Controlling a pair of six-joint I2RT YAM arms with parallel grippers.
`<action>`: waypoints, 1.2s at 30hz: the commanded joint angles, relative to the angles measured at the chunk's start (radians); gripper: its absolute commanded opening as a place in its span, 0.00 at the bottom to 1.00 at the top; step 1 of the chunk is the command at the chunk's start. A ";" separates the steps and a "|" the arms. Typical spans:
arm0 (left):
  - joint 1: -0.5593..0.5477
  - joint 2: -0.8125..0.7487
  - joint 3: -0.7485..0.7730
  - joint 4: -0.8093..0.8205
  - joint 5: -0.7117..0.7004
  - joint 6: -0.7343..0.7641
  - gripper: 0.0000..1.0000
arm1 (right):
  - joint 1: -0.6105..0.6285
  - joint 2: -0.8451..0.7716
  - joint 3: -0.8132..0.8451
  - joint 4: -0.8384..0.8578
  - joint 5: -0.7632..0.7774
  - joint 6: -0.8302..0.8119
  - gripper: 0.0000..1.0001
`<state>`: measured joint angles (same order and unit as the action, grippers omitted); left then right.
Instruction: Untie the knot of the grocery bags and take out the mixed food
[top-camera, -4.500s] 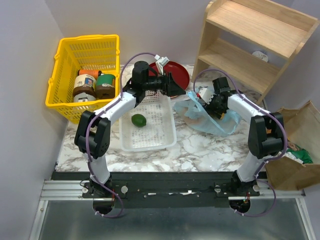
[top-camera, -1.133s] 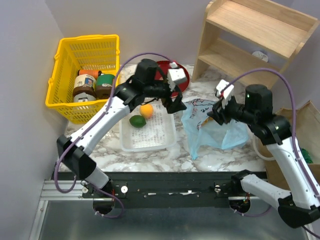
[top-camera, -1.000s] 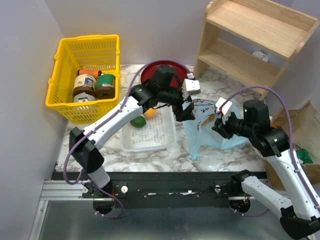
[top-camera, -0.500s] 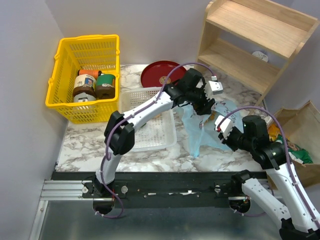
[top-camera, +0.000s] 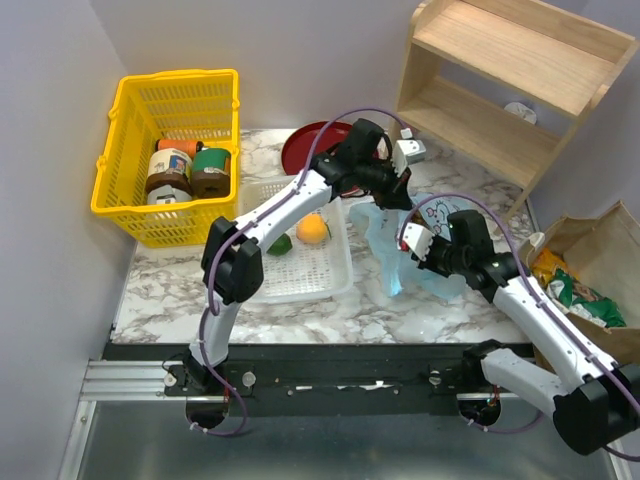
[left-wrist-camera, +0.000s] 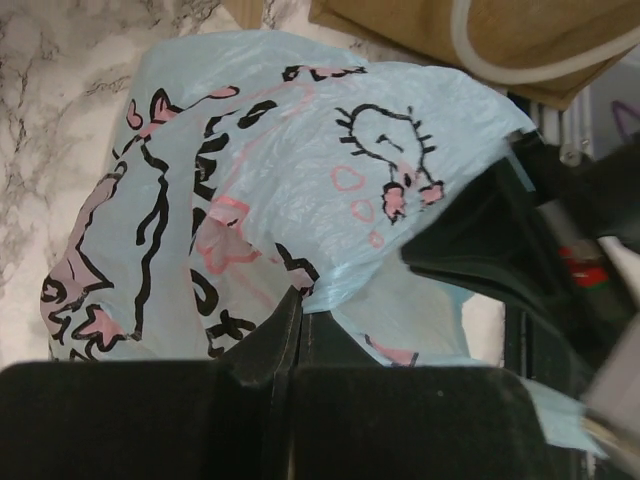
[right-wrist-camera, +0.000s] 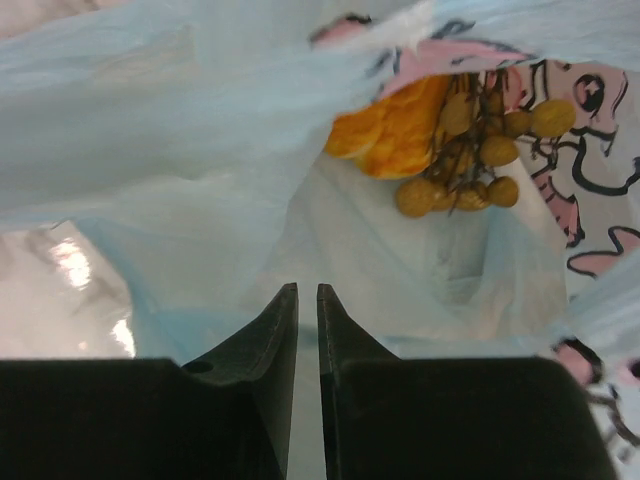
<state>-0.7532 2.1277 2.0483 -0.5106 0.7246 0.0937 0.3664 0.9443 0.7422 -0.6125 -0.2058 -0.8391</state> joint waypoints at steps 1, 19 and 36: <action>0.055 -0.092 -0.060 0.040 0.139 -0.135 0.00 | -0.001 0.077 -0.071 0.192 0.052 -0.126 0.22; 0.115 -0.104 -0.143 0.120 0.268 -0.242 0.00 | 0.227 -0.050 0.012 -0.090 -0.132 -0.116 0.29; 0.133 -0.279 -0.177 -0.224 -0.183 -0.109 0.90 | 0.164 0.025 0.066 0.063 -0.044 0.158 0.30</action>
<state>-0.6167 1.9461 1.9087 -0.5785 0.6422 -0.0685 0.5407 0.9825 0.8238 -0.5941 -0.2829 -0.7635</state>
